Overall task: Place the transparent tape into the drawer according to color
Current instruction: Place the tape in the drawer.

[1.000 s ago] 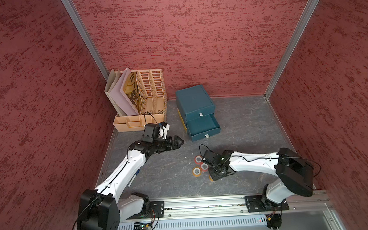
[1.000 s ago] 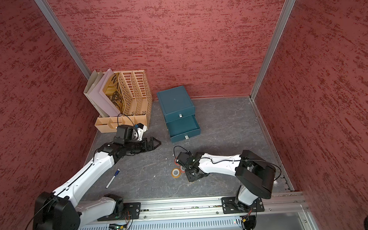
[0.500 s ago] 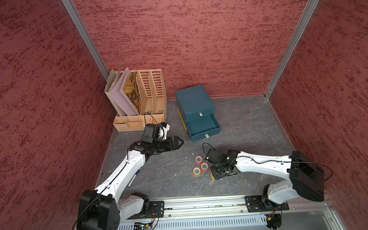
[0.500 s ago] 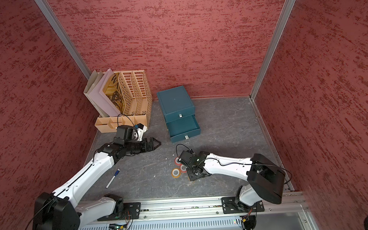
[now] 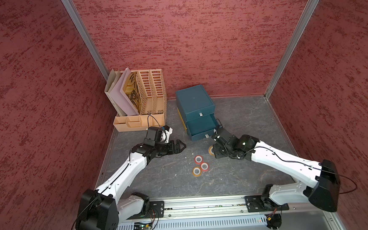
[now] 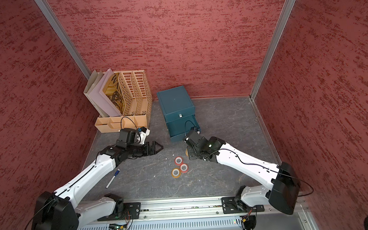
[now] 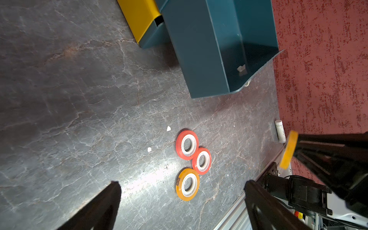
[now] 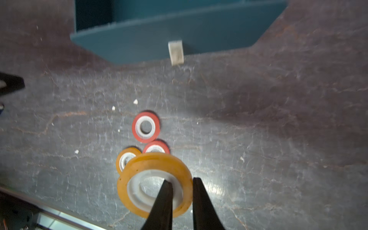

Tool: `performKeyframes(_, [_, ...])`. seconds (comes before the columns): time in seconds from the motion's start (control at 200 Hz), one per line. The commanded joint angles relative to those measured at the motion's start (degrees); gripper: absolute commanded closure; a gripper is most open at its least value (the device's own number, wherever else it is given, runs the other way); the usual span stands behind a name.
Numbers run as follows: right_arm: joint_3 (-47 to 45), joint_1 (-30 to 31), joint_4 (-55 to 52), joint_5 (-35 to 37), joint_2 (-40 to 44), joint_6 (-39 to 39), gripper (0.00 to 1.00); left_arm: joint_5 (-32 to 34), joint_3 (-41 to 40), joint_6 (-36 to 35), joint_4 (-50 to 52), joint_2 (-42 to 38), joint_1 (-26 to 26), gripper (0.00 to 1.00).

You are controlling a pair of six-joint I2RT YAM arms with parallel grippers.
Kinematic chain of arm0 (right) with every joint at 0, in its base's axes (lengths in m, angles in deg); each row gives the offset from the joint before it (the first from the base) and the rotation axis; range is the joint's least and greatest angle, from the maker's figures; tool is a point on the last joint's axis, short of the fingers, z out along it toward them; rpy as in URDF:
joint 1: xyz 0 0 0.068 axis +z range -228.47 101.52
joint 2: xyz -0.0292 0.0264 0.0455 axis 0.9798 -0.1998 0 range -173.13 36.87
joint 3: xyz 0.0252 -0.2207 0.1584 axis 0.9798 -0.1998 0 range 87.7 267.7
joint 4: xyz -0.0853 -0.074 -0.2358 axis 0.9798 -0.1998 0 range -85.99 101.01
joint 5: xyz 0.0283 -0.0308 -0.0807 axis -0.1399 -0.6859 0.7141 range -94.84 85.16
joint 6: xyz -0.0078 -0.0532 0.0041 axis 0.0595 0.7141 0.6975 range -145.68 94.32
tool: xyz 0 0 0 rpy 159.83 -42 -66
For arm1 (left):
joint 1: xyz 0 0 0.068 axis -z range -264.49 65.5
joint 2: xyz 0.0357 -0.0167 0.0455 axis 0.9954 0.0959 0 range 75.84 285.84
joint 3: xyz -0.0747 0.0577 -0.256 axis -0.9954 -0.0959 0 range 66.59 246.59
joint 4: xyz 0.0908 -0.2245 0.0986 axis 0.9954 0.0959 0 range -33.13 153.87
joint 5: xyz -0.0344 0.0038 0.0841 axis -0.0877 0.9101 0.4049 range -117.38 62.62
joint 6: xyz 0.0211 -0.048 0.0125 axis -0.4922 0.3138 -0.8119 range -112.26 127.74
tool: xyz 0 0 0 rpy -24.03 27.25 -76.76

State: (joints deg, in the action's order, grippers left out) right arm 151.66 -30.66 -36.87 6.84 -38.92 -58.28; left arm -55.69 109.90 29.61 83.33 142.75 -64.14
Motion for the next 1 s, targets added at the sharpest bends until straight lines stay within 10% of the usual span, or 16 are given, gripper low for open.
performKeyframes(0.0, [3.67,-3.02,3.42,3.61,-1.66,4.2,1.0,-0.6,-0.86,0.71,-1.85,-1.17,0.77,0.0])
performKeyframes(0.761, [18.28,-13.5,15.43,2.1,-20.28,9.85,1.0,0.08,-2.8,2.22,-1.92,-1.0,4.42,0.0])
performKeyframes(0.997, [18.46,-13.62,16.23,1.0,-20.91,9.57,0.54,1.51,-3.05,2.19,-0.62,-0.37,5.96,0.0])
